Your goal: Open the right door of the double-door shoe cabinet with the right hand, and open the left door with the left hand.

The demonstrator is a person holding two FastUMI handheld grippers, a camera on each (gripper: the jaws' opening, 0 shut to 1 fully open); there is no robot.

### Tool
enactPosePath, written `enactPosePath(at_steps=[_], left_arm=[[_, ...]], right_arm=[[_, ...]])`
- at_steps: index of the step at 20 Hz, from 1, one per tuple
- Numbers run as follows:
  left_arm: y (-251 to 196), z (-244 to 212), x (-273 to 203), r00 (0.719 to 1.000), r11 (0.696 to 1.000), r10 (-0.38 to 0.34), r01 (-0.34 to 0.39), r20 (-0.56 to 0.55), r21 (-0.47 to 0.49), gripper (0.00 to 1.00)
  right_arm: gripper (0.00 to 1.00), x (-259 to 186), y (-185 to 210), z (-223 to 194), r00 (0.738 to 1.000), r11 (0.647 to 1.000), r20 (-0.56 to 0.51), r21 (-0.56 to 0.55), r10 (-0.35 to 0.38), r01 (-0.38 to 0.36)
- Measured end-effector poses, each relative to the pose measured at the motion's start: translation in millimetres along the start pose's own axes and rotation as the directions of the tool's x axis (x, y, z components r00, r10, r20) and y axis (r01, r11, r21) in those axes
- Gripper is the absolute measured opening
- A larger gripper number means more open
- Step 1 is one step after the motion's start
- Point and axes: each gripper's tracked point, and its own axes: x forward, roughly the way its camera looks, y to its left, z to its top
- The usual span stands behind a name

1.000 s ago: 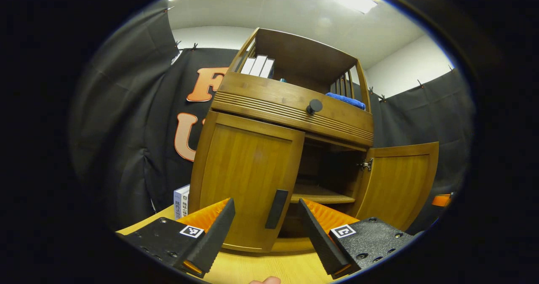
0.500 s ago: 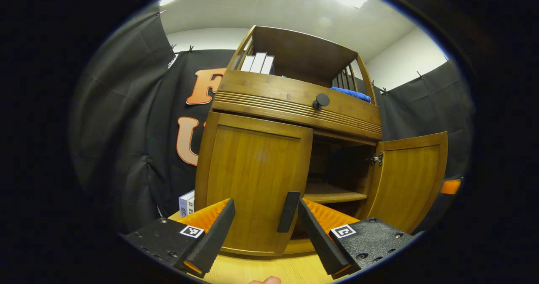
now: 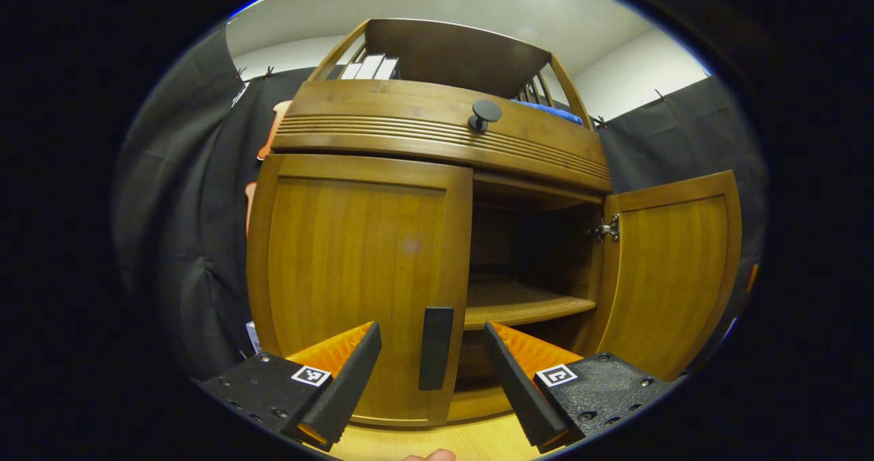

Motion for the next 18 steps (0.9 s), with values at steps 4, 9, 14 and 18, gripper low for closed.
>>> enactPosePath(at_steps=[4, 9, 14, 18], left_arm=[[-7, -31, 26, 1.0, 0.999, 0.021, -0.02, -0.023, 0.041, 0.94], [1, -50, 52, 0.997, 0.997, 0.052, -0.05, -0.052, 0.053, 0.94], [2, -59, 67, 0.995, 0.996, 0.064, -0.059, -0.071, 0.068, 0.92], [9, -62, 74, 0.992, 0.993, 0.102, -0.097, -0.07, 0.065, 0.92]], right_arm=[[1.0, -11, 3, -2, 1.0, 1.0, -0.013, 0.004, 0.002, -0.002], [1.0, -16, -5, -5, 1.0, 1.0, -0.02, 0.024, -0.016, 0.017], [1.0, -17, -6, -5, 1.0, 1.0, -0.018, 0.022, -0.022, 0.022], [1.0, -19, -10, -4, 1.0, 1.0, -0.011, 0.012, -0.024, 0.024]])
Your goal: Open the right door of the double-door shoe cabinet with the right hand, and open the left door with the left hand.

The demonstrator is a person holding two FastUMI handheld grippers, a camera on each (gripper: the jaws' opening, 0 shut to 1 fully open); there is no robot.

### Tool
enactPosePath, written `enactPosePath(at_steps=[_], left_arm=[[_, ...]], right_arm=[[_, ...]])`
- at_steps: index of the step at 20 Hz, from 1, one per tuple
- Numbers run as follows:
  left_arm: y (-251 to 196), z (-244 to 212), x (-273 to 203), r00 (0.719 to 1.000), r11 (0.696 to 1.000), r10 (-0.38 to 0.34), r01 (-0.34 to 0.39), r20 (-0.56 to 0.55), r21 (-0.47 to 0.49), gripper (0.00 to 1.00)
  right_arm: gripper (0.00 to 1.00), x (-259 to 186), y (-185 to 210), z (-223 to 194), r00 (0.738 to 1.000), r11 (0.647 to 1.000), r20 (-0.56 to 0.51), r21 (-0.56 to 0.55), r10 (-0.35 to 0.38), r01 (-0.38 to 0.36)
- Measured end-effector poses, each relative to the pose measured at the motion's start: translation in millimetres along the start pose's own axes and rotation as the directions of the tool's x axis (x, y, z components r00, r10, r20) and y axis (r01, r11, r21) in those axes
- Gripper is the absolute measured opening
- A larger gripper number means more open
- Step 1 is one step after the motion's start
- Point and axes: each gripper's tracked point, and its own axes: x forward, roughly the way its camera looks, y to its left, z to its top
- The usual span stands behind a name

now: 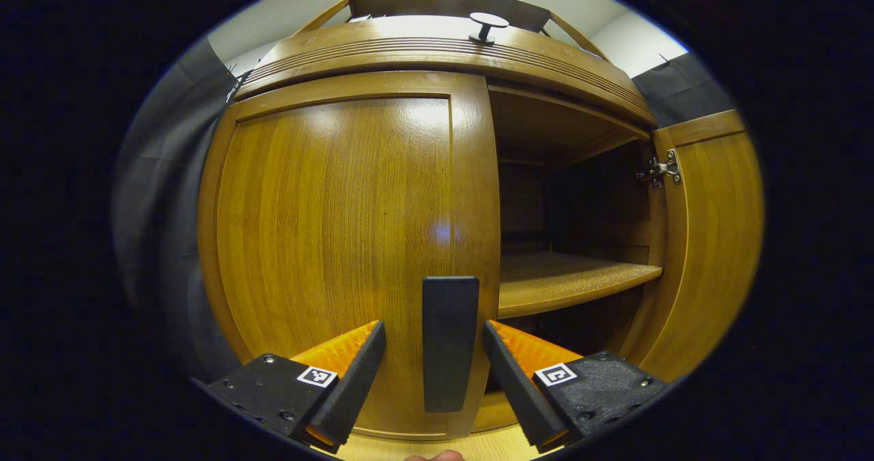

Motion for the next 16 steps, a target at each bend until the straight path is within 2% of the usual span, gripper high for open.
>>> enactPosePath(at_steps=[1, 2, 3, 4, 5, 7, 9, 13, 16], left_arm=[[1, -1, 1, 1.0, 1.0, 0.003, -0.003, 0.002, 0.008, 0.89], [2, -2, 2, 1.0, 1.0, 0.015, -0.015, 0.005, 0.021, 0.92], [2, -6, 1, 1.0, 0.999, 0.013, -0.012, -0.007, 0.03, 0.81], [-6, -8, 1, 0.999, 1.0, -0.029, 0.028, -0.016, -0.003, 0.69], [-8, -10, 2, 0.999, 0.999, -0.035, 0.034, -0.017, -0.032, 0.57], [-7, -12, -1, 0.998, 0.999, -0.042, 0.041, -0.038, -0.014, 0.34], [-7, -11, 0, 0.998, 0.999, -0.042, 0.042, -0.043, -0.01, 0.29], [-4, -7, -11, 0.997, 1.0, -0.023, 0.022, -0.075, -0.014, 0.29], [2, -7, -44, 0.995, 0.999, -0.016, 0.013, -0.096, -0.031, 0.28]], right_arm=[[1.0, 0, 0, 1, 1.0, 1.0, 0.001, -0.001, -0.001, 0.001], [1.0, 1, 1, 0, 1.0, 1.0, 0.001, 0.001, 0.0, 0.0], [1.0, 1, 1, -1, 1.0, 1.0, -0.001, 0.002, 0.001, -0.001], [1.0, 2, 1, -2, 1.0, 1.0, -0.004, 0.003, 0.002, -0.002], [1.0, 2, 2, -2, 1.0, 1.0, -0.005, 0.003, 0.003, -0.003], [1.0, 1, 3, -3, 1.0, 1.0, -0.011, 0.005, 0.004, -0.004], [1.0, 0, 5, -3, 1.0, 1.0, -0.011, 0.001, 0.008, -0.008], [1.0, -2, 9, -3, 1.0, 1.0, -0.013, -0.025, 0.008, -0.009], [1.0, -1, 11, -7, 1.0, 1.0, -0.019, -0.018, 0.018, -0.019]])
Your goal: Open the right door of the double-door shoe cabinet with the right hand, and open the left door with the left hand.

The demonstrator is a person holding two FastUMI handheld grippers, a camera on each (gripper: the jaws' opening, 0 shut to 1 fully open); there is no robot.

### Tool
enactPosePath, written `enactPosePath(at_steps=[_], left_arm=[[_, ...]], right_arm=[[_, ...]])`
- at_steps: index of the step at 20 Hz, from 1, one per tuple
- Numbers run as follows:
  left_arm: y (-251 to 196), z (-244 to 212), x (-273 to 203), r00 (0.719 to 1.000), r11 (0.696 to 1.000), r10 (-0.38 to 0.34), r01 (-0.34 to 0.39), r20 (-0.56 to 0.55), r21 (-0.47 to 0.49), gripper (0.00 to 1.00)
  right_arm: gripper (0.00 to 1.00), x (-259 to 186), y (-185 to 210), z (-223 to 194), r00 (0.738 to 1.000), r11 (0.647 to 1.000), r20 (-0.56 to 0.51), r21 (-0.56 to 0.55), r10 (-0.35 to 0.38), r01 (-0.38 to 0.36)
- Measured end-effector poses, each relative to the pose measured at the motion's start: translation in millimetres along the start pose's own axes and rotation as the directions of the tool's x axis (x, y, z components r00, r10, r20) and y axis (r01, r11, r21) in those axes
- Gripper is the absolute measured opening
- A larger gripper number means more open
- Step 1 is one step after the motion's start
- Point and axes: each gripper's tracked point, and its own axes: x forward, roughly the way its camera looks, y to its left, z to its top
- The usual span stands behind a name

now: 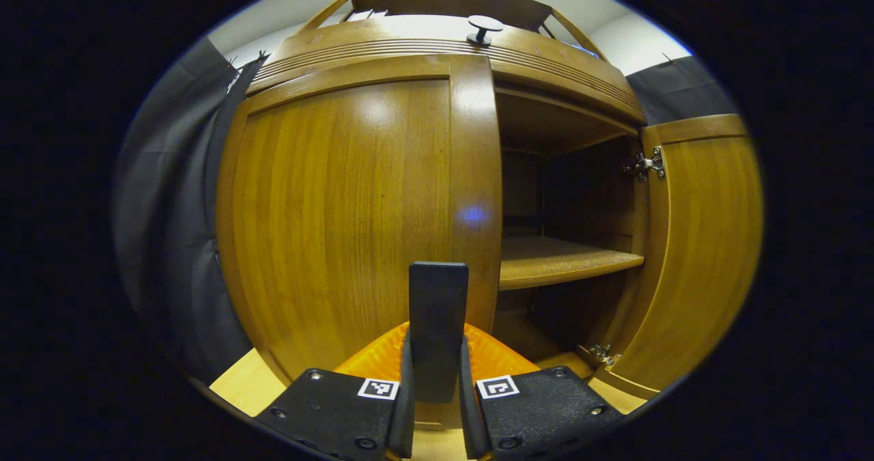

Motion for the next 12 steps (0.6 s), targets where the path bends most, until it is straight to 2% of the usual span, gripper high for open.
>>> enactPosePath(at_steps=[2, 5, 6, 7, 10, 11, 12], left_arm=[[6, -3, -24, 1.0, 1.0, -0.003, 0.002, -0.012, -0.011, 0.28], [23, -1, -62, 0.999, 0.999, 0.036, -0.036, 0.002, -0.027, 0.28], [30, -1, -75, 0.998, 0.998, 0.054, -0.054, 0.008, -0.035, 0.28], [39, -2, -88, 0.997, 0.996, 0.075, -0.074, 0.012, -0.039, 0.28], [70, -2, -125, 0.993, 0.993, 0.113, -0.112, 0.017, -0.035, 0.27], [81, -2, -136, 0.993, 0.992, 0.119, -0.118, 0.016, -0.04, 0.27], [92, -4, -143, 0.992, 0.992, 0.122, -0.122, 0.02, -0.04, 0.24]], right_arm=[[1.0, -1, 3, -4, 1.0, 1.0, -0.009, 0.003, 0.013, -0.013], [1.0, 1, 2, -6, 1.0, 1.0, -0.013, -0.003, 0.015, -0.015], [0.94, 1, 2, -8, 1.0, 1.0, -0.016, -0.003, 0.018, -0.018], [1.0, 1, 2, -10, 1.0, 1.0, -0.021, -0.001, 0.022, -0.022], [1.0, 4, -1, -17, 0.999, 1.0, -0.041, 0.005, 0.031, -0.03], [0.94, 7, -1, -18, 0.998, 0.999, -0.046, 0.006, 0.036, -0.036], [1.0, 10, -1, -19, 0.998, 0.999, -0.046, 0.004, 0.041, -0.041]])
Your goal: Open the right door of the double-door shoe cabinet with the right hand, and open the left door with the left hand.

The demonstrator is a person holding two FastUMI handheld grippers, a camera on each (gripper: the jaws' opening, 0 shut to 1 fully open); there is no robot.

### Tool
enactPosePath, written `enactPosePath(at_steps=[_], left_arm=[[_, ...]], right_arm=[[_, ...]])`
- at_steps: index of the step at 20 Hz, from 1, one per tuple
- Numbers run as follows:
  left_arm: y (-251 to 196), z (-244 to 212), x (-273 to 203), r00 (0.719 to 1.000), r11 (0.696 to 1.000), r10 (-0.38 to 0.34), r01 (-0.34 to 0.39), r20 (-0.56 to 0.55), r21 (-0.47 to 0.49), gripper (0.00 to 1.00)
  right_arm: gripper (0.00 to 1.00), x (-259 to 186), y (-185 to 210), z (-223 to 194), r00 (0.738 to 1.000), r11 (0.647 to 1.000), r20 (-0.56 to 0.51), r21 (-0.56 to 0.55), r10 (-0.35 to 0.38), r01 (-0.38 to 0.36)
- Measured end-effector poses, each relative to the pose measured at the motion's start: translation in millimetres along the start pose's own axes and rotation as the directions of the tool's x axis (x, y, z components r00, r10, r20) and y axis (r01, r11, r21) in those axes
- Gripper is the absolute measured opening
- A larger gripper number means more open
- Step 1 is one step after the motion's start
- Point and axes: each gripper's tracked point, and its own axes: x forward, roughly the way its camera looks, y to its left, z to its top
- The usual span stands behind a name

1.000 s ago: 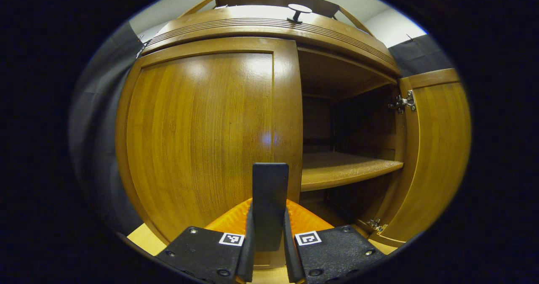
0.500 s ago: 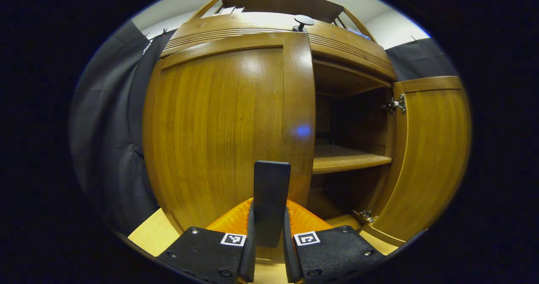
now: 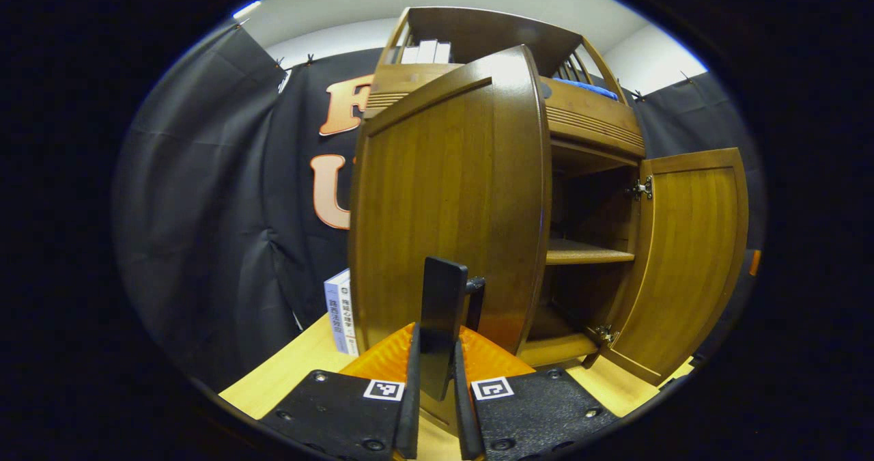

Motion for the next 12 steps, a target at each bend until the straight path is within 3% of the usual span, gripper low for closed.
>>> enactPosePath(at_steps=[5, 6, 9, 10, 12], left_arm=[[64, 5, -25, 0.998, 0.999, 0.035, -0.036, 0.045, 0.026, 0.16], [74, 6, -27, 0.998, 0.999, 0.021, -0.023, 0.066, 0.025, 0.1], [109, 7, -31, 0.996, 1.0, -0.001, 0.002, 0.087, -0.011, 0.11], [126, 7, -31, 0.996, 1.0, 0.023, -0.021, 0.085, -0.021, 0.05], [133, 9, -32, 0.996, 0.999, -0.024, 0.027, 0.091, -0.035, 0.04]], right_arm=[[1.0, 12, 6, 0, 0.999, 0.999, 0.01, -0.009, 0.032, -0.032], [1.0, 16, 8, 1, 0.999, 0.999, 0.013, -0.007, 0.034, -0.034], [1.0, 21, 15, 3, 0.999, 0.999, 0.008, -0.005, 0.049, -0.049], [1.0, 21, 17, 3, 0.999, 0.999, 0.009, -0.01, 0.053, -0.053], [1.0, 21, 18, 2, 0.999, 0.998, 0.009, -0.018, 0.054, -0.054]])
